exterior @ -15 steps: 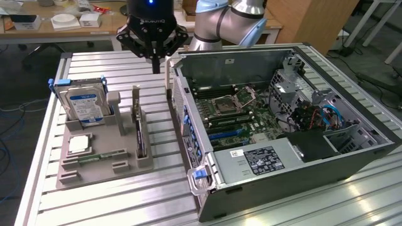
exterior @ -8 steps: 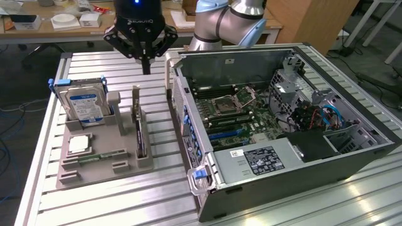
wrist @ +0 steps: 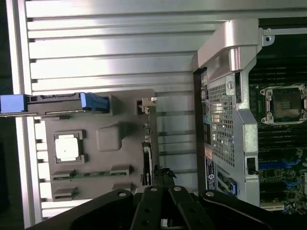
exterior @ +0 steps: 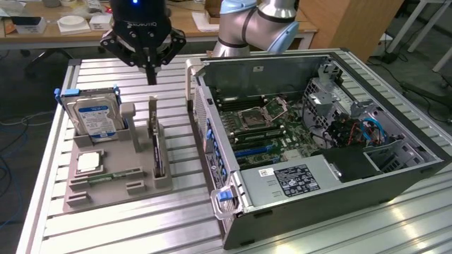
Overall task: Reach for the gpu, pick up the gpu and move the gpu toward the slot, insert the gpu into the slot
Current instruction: 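Reach for the gpu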
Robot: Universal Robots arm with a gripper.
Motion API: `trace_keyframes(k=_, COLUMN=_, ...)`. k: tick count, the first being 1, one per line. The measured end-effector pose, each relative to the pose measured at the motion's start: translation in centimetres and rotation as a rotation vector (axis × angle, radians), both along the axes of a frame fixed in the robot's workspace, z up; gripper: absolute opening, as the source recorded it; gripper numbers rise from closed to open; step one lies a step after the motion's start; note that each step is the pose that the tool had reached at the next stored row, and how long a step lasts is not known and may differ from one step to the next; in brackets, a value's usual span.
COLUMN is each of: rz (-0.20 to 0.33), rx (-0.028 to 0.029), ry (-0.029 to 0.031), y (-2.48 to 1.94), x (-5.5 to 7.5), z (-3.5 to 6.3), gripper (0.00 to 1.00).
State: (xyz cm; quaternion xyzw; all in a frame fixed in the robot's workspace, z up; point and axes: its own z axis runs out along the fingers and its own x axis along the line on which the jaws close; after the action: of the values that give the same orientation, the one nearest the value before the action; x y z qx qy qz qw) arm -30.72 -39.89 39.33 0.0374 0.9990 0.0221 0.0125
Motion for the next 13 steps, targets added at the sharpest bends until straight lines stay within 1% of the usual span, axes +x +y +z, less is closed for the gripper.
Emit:
trace_keyframes(k=8, rz=0.000, rx=-0.0001, ry=0.0000, y=0.00, x=-1.9, z=0.00, gripper=0.10)
trace_keyframes(k=13, rz=0.000, rx=0.0000, ry=0.0000, y=0.00, x=-2.0, z=0.00, gripper=0.10)
